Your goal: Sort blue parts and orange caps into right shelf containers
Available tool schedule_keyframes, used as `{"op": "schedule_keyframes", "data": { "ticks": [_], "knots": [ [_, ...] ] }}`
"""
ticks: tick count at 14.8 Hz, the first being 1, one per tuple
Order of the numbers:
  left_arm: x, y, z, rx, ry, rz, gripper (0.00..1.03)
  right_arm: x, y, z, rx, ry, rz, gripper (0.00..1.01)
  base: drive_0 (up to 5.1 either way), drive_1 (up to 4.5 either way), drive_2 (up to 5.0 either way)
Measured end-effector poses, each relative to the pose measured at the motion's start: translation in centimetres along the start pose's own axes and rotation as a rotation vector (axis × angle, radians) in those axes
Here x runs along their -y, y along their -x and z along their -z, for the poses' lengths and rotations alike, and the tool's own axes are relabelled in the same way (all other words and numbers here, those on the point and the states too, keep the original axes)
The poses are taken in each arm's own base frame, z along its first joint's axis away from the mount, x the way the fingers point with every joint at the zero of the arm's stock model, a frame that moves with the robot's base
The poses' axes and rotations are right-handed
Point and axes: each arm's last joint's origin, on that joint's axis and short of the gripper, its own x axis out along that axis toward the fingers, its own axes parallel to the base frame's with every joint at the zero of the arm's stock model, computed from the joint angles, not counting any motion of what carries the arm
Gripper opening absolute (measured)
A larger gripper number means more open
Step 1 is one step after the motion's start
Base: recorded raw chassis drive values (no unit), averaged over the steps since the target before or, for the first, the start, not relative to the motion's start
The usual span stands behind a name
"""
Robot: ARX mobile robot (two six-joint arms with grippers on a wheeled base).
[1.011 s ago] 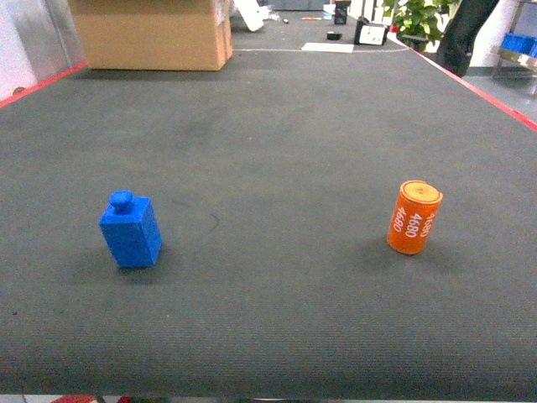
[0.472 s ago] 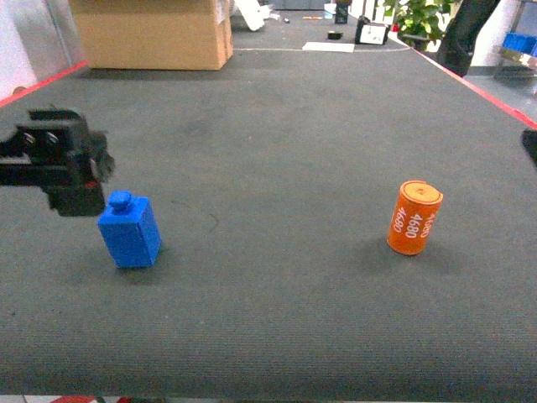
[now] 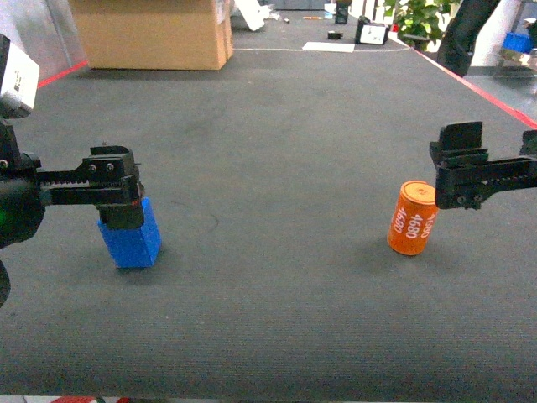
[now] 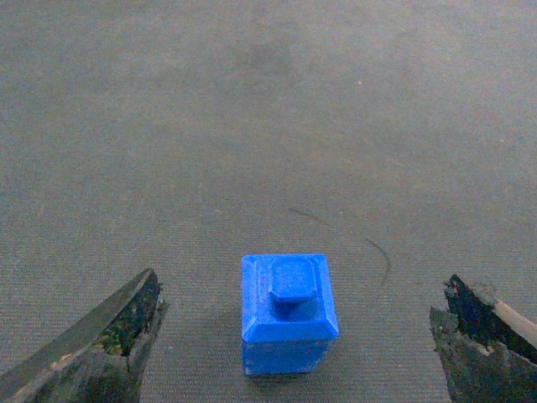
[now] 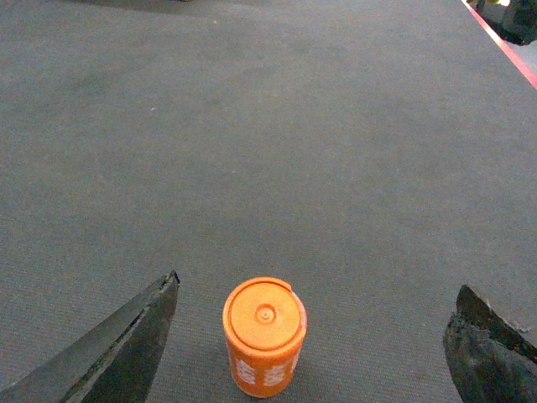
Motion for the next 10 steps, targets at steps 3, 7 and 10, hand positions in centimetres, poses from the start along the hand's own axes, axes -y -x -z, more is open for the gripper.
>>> {"op": "schedule_keyframes", "data": {
  "ticks": [3,7,10],
  "knots": [
    [-0.4,-2.0,1.1,-0.036,0.011,-0.003,0.98,-0.8,-2.9,0.5,-0.030,-0.002,-0.001,0.98,0.0,0.00,0.0],
    [-0.5,-5.0,2.6,-0.083,0.033,0.002,0.98,-1.6,-5.3,1.6,-0.069,-0.013,-0.013,0.98,0.0,0.00,0.0],
    [-0.6,-5.5,3.4,-0.105,0.042,-0.004,0.98,-1.7,-5.8,2.4,-0.095,-0.016,-0.014,0.98,0.0,0.00,0.0]
  ]
}}
